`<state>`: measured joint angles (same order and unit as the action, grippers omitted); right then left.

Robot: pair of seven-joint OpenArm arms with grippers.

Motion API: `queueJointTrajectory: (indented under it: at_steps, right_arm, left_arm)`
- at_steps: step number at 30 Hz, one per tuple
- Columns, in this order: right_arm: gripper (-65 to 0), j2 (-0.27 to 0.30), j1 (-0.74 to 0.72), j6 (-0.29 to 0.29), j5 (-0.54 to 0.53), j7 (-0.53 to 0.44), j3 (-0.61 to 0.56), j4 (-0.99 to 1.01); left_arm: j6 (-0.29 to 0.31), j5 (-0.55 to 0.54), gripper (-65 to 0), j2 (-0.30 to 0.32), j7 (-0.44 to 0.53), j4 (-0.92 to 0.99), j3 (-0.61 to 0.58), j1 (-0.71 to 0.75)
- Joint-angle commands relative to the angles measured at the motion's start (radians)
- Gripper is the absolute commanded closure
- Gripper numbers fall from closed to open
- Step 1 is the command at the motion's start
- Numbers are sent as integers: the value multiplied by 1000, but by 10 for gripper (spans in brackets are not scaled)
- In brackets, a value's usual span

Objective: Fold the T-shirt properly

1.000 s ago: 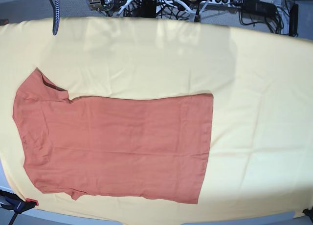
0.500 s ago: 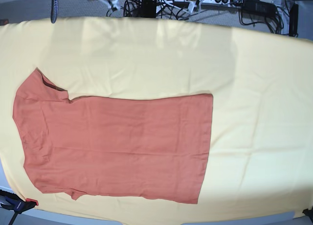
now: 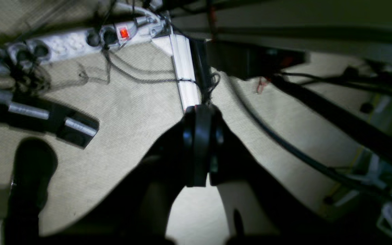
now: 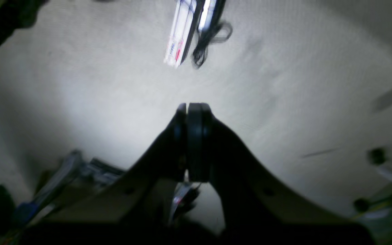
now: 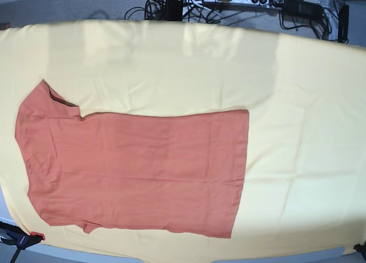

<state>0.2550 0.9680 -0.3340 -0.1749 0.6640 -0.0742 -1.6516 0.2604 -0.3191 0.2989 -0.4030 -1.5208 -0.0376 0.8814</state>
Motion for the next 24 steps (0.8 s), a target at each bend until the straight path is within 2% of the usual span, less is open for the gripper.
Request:
queueJointTrajectory:
  at_steps: [1, 5, 7, 11, 17, 24]
  right_arm:
    - [0, 18, 61, -6, -8, -4, 3, -79]
    - [0, 86, 222, 46, 7, -4, 3, -368]
    - [0, 112, 284, 76, 64, -3, 3, -492]
    - [0, 129, 341, 142, 196, -4, 3, -694]
    - [0, 128, 340, 230, 383, -19, 3, -705]
    - [0, 130, 197, 305, 522, -28, 5, -705]
  left_arm:
    - [-1, -11, 0, 18, 2, -69, 9, 42]
    - [-22, 0, 0, 61, -11, -301, 87, 161]
    - [-21, 0, 0, 70, -25, -406, 143, 206]
    - [-17, -2, 0, 72, -28, -596, 257, 255]
    - [-14, -4, 0, 73, -42, -813, 368, 251]
    - [-13, 22, 0, 187, -40, -835, 395, 100]
